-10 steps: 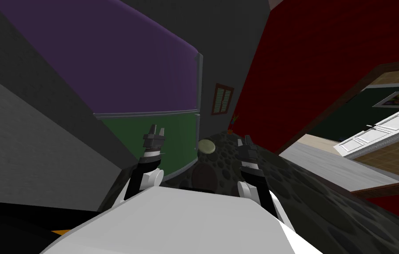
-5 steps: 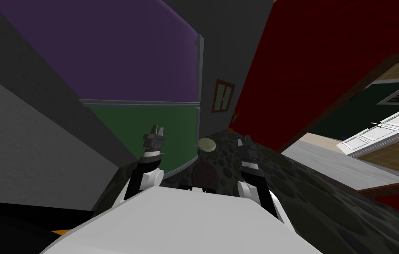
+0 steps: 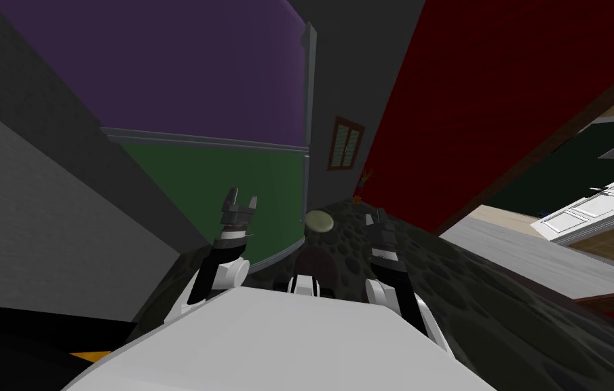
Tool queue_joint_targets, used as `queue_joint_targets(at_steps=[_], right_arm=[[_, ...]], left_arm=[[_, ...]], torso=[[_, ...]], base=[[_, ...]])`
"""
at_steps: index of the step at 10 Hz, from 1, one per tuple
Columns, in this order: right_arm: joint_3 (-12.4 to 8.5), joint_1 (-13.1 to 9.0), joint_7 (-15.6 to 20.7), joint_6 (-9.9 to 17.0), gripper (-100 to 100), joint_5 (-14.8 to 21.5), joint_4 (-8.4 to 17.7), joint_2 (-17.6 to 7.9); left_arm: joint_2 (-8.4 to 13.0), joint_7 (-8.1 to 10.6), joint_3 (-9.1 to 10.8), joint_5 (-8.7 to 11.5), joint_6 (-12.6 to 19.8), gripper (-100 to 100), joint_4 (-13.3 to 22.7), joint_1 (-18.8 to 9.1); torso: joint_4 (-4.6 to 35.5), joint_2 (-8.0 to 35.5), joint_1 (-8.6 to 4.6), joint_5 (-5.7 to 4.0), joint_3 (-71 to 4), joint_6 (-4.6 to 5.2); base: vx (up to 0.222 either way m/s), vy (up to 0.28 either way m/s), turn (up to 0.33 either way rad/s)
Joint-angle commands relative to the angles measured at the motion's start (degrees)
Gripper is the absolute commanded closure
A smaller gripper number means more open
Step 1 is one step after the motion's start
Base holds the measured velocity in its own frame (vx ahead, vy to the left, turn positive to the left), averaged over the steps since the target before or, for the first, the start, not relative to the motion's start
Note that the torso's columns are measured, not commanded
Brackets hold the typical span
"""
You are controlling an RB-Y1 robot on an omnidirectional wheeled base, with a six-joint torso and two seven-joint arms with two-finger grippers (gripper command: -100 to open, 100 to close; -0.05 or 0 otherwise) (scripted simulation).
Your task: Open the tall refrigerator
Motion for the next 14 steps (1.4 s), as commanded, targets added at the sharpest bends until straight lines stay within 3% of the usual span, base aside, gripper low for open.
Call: queue_joint_targets(at_steps=[1, 7, 8, 12, 13, 14], right_arm=[[0.0, 0.0, 0.0, 0.0, 0, 0.0, 0.0, 0.0], [0.0, 0.0, 0.0, 0.0, 0, 0.0, 0.0, 0.0], [0.0, 0.0, 0.0, 0.0, 0, 0.0, 0.0, 0.0], [0.0, 0.0, 0.0, 0.0, 0, 0.0, 0.0, 0.0], [0.0, 0.0, 0.0, 0.0, 0, 0.0, 0.0, 0.0], [0.0, 0.0, 0.0, 0.0, 0, 0.0, 0.0, 0.0]], left_arm=[[3.0, -0.08, 1.23, 0.9, 2.2, -100, -0.2, -2.0], [7.6, -0.39, 6.32, 4.3, 10.7, -100, -0.7, -10.4], [7.6, -0.39, 6.32, 4.3, 11.0, -100, -0.7, -10.4], [9.4, -0.66, 10.79, 7.3, 18.2, -100, -1.3, -17.6], [9.4, -0.66, 10.79, 7.3, 18.7, -100, -1.3, -17.7], [9.7, -0.73, 11.98, 8.1, 20.7, -100, -1.4, -19.7]], torso=[[0.1, 0.1, -0.02, -0.01, 0.0, 0.00], [0.1, 0.2, 0.09, 0.03, 0.0, 0.00], [0.1, 0.2, 0.13, 0.04, 0.0, 0.00], [0.1, 0.0, -0.15, -0.04, -0.1, 0.01], [0.1, 0.1, -0.08, -0.03, -0.1, 0.00], [0.1, 0.3, 0.16, 0.04, 0.1, 0.01]], base=[[0.083, -0.069, 0.084], [0.115, -0.112, 0.125], [0.087, -0.075, 0.043], [0.130, -0.130, 0.141], [0.098, -0.122, 0.087], [0.085, -0.100, 0.112]])
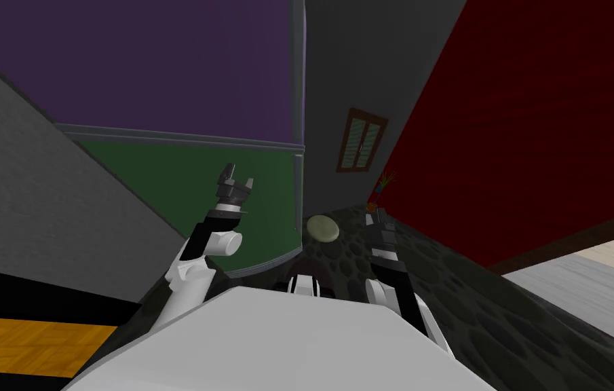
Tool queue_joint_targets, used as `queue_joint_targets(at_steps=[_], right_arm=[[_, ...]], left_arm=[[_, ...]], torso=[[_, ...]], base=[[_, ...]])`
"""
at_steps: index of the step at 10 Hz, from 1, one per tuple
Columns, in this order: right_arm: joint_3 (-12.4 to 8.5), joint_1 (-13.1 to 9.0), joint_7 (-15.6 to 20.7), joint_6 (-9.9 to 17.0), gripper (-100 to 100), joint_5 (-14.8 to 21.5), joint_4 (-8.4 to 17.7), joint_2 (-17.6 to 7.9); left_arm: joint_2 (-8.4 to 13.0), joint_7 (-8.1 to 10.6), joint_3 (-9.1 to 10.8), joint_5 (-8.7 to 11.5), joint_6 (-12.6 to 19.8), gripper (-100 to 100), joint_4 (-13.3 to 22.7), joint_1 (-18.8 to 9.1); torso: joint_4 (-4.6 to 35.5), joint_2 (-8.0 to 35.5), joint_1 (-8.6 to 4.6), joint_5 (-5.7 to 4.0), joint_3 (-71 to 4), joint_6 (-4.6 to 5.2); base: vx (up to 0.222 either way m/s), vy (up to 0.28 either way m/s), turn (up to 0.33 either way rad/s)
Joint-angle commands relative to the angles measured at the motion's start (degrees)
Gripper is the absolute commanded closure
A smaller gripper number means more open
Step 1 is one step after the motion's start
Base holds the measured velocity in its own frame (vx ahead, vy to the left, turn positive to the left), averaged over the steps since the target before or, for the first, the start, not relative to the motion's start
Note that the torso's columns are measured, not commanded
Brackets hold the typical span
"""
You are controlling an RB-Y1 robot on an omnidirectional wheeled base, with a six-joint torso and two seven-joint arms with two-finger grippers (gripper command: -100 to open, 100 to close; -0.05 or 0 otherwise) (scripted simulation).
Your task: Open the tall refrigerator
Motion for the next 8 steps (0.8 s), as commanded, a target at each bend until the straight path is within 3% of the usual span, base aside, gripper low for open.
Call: queue_joint_targets(at_steps=[1, 2, 4, 5, 7, 8], right_arm=[[0.0, 0.0, 0.0, 0.0, 0, 0.0, 0.0, 0.0], [0.0, 0.0, 0.0, 0.0, 0, 0.0, 0.0, 0.0], [0.0, 0.0, 0.0, 0.0, 0, 0.0, 0.0, 0.0], [0.0, 0.0, 0.0, 0.0, 0, 0.0, 0.0, 0.0], [0.0, 0.0, 0.0, 0.0, 0, 0.0, 0.0, 0.0], [0.0, 0.0, 0.0, 0.0, 0, 0.0, 0.0, 0.0]], left_arm=[[0.4, -0.28, 2.46, 1.7, 4.4, -100, -0.8, -4.1], [0.4, -0.28, 2.46, 1.7, 5.0, -100, -0.8, -4.2], [0.8, -0.43, 4.92, 3.3, 8.7, -100, -1.0, -8.0], [0.8, -0.43, 4.92, 3.3, 9.3, -100, -1.0, -8.2], [1.0, -0.59, 7.42, 5.0, 13.0, -100, -1.2, -12.4], [1.0, -0.59, 7.42, 5.0, 13.6, -100, -1.2, -12.4]], torso=[[0.0, 0.1, 0.08, 0.04, 0.1, -0.02], [0.0, -0.1, -0.10, -0.01, 0.0, -0.02], [0.0, -0.1, -0.07, -0.01, 0.0, -0.02], [0.0, -0.2, -0.15, -0.04, -0.1, -0.02], [0.0, 0.0, -0.14, -0.03, 0.0, -0.02], [0.0, -0.2, -0.21, -0.05, -0.1, -0.02]], base=[[0.116, -0.144, 0.168], [0.086, -0.103, 0.072], [0.104, -0.119, 0.167], [0.100, -0.118, 0.056], [0.106, -0.153, 0.136], [0.096, -0.131, 0.080]])
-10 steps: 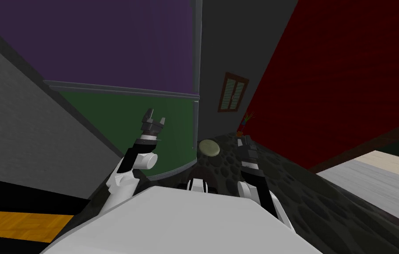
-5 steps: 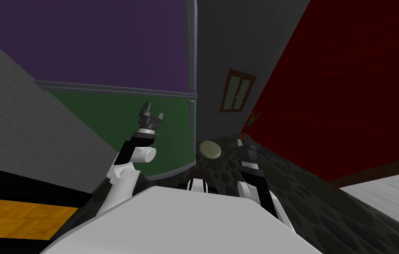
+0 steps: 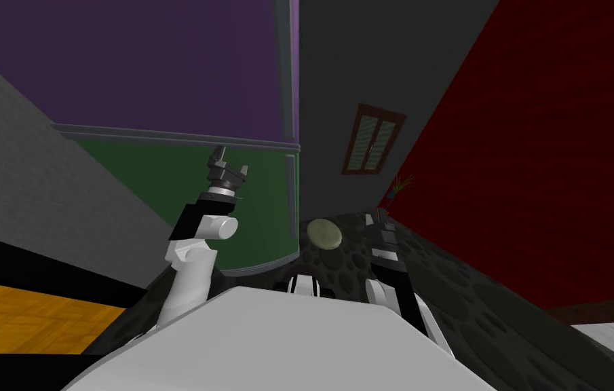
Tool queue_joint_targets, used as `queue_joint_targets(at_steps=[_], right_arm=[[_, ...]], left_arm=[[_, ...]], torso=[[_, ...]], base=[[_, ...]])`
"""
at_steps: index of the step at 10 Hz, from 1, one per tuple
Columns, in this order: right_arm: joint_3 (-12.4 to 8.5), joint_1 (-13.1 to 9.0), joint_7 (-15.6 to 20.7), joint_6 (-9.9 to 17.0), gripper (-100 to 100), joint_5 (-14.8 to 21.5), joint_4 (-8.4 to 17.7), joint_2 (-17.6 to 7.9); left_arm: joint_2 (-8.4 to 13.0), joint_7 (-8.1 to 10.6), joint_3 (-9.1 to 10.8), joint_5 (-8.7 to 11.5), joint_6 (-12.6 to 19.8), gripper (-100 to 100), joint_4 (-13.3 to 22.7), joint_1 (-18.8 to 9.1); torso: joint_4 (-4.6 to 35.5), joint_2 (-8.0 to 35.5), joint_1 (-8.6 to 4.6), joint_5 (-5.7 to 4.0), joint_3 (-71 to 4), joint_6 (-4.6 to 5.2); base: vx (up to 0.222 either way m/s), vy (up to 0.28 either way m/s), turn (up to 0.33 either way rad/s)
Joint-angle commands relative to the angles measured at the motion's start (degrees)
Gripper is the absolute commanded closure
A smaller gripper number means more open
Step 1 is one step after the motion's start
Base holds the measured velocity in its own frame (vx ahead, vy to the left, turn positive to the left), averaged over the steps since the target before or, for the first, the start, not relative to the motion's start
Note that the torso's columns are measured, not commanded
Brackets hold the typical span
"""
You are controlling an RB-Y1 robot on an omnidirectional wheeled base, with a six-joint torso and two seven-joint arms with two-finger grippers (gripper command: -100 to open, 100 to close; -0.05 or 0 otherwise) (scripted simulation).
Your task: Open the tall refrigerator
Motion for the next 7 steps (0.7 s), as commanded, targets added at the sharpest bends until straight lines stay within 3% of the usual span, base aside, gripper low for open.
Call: queue_joint_targets(at_steps=[1, 4, 5, 7], right_arm=[[0.0, 0.0, 0.0, 0.0, 0, 0.0, 0.0, 0.0], [0.0, 0.0, 0.0, 0.0, 0, 0.0, 0.0, 0.0], [0.0, 0.0, 0.0, 0.0, 0, 0.0, 0.0, 0.0], [0.0, 0.0, 0.0, 0.0, 0, 0.0, 0.0, 0.0]], left_arm=[[0.0, -0.16, 2.03, 1.3, 3.9, -100, -0.5, -3.3], [0.0, -0.32, 4.56, 3.0, 8.4, -100, -0.6, -7.4], [0.0, -0.32, 4.56, 3.0, 8.7, -100, -0.6, -7.5], [-0.1, -0.49, 7.09, 4.7, 12.3, -100, -0.7, -11.3]], torso=[[0.0, 0.1, 0.17, 0.04, 0.0, 0.02], [0.0, 0.1, 0.16, 0.04, 0.0, 0.03], [0.0, 0.2, 0.15, 0.05, 0.1, 0.00], [0.0, 0.1, 0.13, 0.04, 0.1, -0.01]], base=[[0.077, -0.115, 0.115], [0.088, -0.134, 0.124], [0.047, -0.096, 0.068], [0.076, -0.146, 0.164]])
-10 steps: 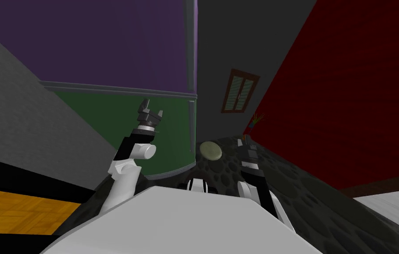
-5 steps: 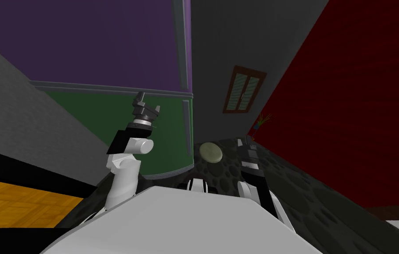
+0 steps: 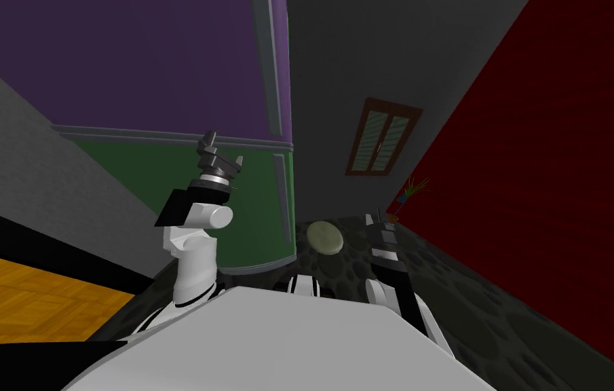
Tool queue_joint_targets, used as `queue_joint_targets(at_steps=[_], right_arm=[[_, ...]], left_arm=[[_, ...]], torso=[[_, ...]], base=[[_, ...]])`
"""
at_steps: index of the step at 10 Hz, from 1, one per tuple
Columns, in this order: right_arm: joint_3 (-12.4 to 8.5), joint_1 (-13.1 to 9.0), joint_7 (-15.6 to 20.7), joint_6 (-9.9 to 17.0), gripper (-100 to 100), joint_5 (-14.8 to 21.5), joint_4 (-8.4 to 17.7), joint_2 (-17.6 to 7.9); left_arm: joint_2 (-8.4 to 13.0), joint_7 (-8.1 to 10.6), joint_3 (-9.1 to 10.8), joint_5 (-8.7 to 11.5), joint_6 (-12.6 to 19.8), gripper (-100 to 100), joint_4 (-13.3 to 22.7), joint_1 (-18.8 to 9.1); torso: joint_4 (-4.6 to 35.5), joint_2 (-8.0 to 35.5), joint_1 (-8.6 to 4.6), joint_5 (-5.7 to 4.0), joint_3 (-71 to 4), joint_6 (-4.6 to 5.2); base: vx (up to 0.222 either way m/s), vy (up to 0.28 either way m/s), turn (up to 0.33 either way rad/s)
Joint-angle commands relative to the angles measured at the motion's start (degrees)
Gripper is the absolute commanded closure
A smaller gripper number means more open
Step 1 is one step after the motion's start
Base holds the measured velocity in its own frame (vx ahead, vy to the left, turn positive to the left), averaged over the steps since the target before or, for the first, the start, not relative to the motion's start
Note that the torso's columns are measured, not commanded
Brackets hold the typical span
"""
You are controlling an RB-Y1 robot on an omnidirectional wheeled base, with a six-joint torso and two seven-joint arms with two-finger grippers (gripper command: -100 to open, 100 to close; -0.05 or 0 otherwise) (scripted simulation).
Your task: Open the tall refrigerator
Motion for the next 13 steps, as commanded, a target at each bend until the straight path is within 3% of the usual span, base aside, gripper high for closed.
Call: queue_joint_targets(at_steps=[1, 3, 4, 6, 7, 10, 11, 13], right_arm=[[0.0, 0.0, 0.0, 0.0, 0, 0.0, 0.0, 0.0], [0.0, 0.0, 0.0, 0.0, 0, 0.0, 0.0, 0.0], [0.0, 0.0, 0.0, 0.0, 0, 0.0, 0.0, 0.0], [0.0, 0.0, 0.0, 0.0, 0, 0.0, 0.0, 0.0], [0.0, 0.0, 0.0, 0.0, 0, 0.0, 0.0, 0.0], [0.0, 0.0, 0.0, 0.0, 0, 0.0, 0.0, 0.0], [0.0, 0.0, 0.0, 0.0, 0, 0.0, 0.0, 0.0], [0.0, 0.0, 0.0, 0.0, 0, 0.0, 0.0, 0.0]], left_arm=[[-0.1, -0.13, 1.91, 1.2, 3.7, -100, -0.1, -3.2], [-0.3, -0.29, 4.39, 2.9, 7.4, -100, -0.2, -7.1], [-0.3, -0.29, 4.39, 2.9, 8.0, -100, -0.2, -7.4], [-0.9, -0.45, 6.75, 4.5, 11.6, -100, -0.3, -11.1], [-0.9, -0.45, 6.75, 4.5, 12.1, -100, -0.3, -11.3], [-2.7, -0.65, 9.94, 6.6, 17.3, -100, -0.4, -16.6], [-2.7, -0.65, 9.94, 6.6, 17.7, -100, -0.4, -16.6], [-4.7, -0.77, 11.74, 7.8, 20.8, -100, -0.5, -19.6]], torso=[[0.0, -0.1, -0.21, -0.06, -0.1, 0.01], [0.0, -0.1, 0.05, 0.02, -0.1, 0.01], [0.0, -0.1, -0.06, -0.02, -0.1, 0.00], [0.0, 0.1, -0.01, -0.01, 0.1, 0.01], [0.0, 0.1, -0.09, -0.03, 0.0, 0.00], [0.0, -0.1, -0.05, -0.02, 0.0, 0.00], [-0.1, -0.2, -0.16, -0.05, -0.1, 0.03], [0.0, 0.0, 0.20, 0.06, 0.0, 0.00]], base=[[0.083, -0.122, 0.068], [0.103, -0.139, 0.141], [0.085, -0.132, 0.076], [0.064, -0.158, 0.146], [0.045, -0.128, 0.066], [0.064, -0.160, 0.143], [0.073, -0.130, 0.034], [0.041, -0.108, 0.098]])
